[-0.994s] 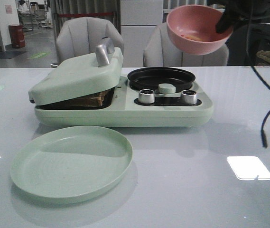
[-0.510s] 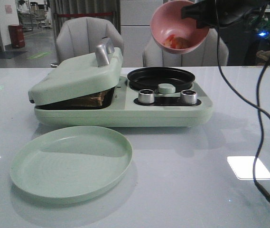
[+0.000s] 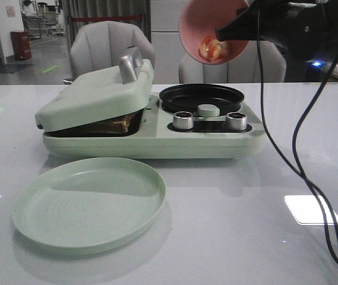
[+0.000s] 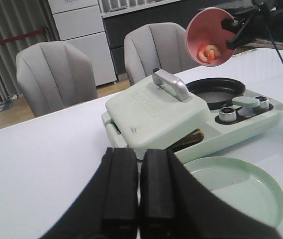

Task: Make breakfast with bread and shrimp
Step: 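Tilt the pink bowl over the black pan to pour the shrimp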

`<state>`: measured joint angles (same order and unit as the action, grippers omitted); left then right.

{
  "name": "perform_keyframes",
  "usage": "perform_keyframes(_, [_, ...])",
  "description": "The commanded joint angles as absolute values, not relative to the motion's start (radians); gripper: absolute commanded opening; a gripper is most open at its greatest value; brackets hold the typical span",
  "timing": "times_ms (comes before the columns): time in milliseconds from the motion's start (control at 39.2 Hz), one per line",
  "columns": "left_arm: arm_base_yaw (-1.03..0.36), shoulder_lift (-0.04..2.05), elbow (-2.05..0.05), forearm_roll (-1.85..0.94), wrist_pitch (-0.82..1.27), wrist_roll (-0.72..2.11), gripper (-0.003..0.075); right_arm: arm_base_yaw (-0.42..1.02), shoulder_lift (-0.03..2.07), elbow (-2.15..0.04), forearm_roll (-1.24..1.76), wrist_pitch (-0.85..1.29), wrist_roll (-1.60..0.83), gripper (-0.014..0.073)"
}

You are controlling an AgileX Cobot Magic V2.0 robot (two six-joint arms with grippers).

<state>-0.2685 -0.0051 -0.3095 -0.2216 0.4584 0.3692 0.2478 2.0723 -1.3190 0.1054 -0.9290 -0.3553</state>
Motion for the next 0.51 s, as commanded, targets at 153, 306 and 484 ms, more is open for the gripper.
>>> perform_keyframes(153, [-0.272,-0.021,-0.333,-0.239,0.386,0.361,0.0114,0.25,2.088,-1.337,-0.165,-1.196,-0.484,0.0114])
perform_keyframes(306, [-0.272,-0.021,-0.333,-0.239,0.384,0.361,0.0114,0.25,2.114,-1.337,-0.188,-1.195,-0.74,0.0114])
perform_keyframes(484, [-0.272,-0.021,-0.333,-0.239,0.384,0.361,0.0114,0.25,2.122,-1.337,-0.187,-1.206,-0.9,0.0114])
